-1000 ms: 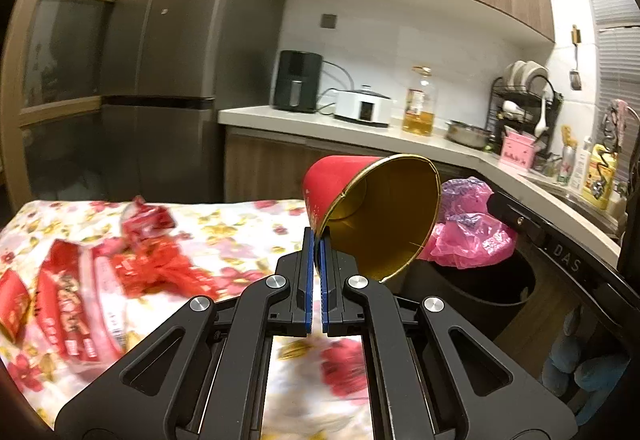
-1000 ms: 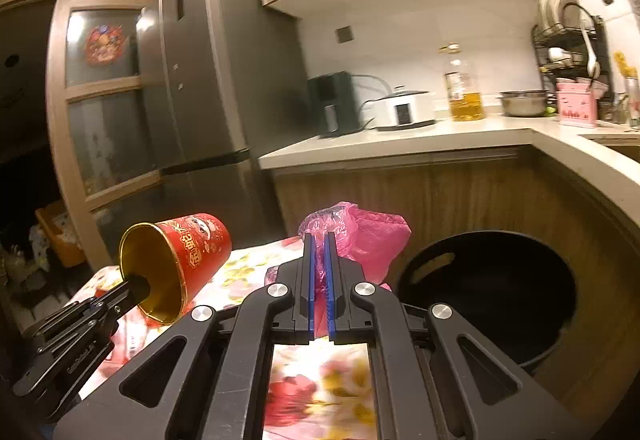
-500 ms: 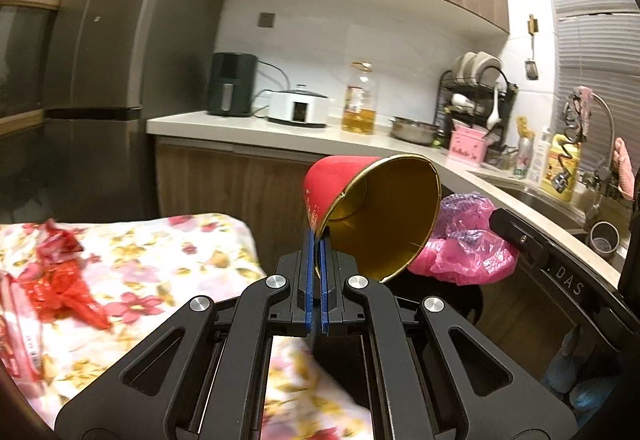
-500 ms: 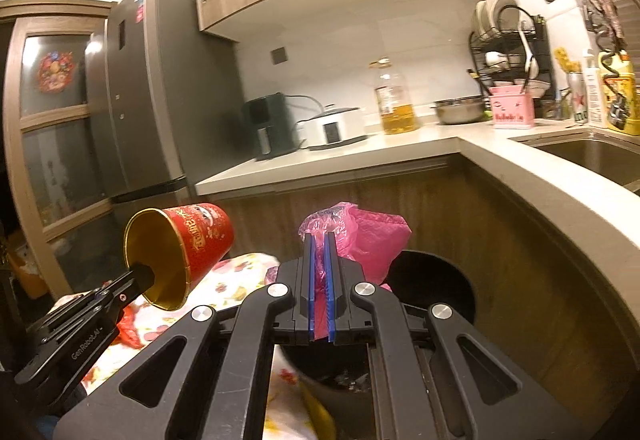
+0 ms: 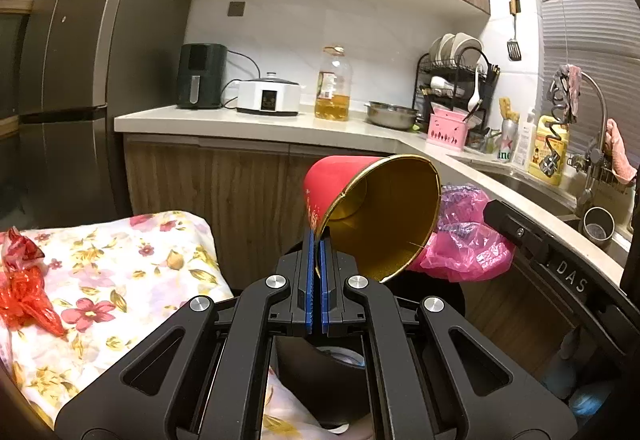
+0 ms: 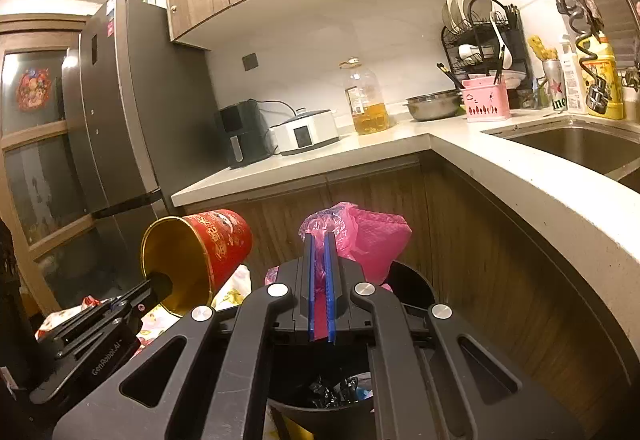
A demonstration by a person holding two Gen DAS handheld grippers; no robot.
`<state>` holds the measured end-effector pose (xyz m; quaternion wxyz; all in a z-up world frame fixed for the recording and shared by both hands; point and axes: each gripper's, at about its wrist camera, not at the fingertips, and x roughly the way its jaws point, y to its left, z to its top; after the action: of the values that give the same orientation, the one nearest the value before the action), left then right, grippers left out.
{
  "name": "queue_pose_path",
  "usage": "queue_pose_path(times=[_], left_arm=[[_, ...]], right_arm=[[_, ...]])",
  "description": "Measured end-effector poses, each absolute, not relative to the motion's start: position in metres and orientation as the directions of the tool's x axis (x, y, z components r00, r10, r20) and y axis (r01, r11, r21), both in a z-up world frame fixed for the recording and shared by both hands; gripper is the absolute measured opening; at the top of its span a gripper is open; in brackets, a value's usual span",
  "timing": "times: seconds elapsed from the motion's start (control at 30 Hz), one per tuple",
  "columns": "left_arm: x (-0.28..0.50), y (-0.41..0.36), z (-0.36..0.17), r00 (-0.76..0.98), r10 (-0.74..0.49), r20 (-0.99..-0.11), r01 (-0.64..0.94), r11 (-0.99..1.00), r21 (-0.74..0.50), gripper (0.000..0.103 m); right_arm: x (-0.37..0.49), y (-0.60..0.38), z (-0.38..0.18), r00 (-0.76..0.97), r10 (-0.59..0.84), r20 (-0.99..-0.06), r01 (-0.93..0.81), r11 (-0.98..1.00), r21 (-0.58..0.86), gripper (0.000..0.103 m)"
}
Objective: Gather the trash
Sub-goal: 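Carry the red cup and pink bag over the black bin with both tools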
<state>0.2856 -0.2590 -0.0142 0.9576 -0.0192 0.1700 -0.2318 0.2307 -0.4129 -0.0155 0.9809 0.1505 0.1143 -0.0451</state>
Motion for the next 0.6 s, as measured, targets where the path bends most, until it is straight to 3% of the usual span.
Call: queue_pose_path(times=[0.6], left_arm=[[0.304, -0.277, -0.028, 0.812, -0.456, -0.365, 0.448, 0.887, -0.111, 0.002]], right_arm=[[0.243, -0.418, -0.021, 0.967, -0.035, -0.252, 0.113, 0.946, 0.304, 0.005]])
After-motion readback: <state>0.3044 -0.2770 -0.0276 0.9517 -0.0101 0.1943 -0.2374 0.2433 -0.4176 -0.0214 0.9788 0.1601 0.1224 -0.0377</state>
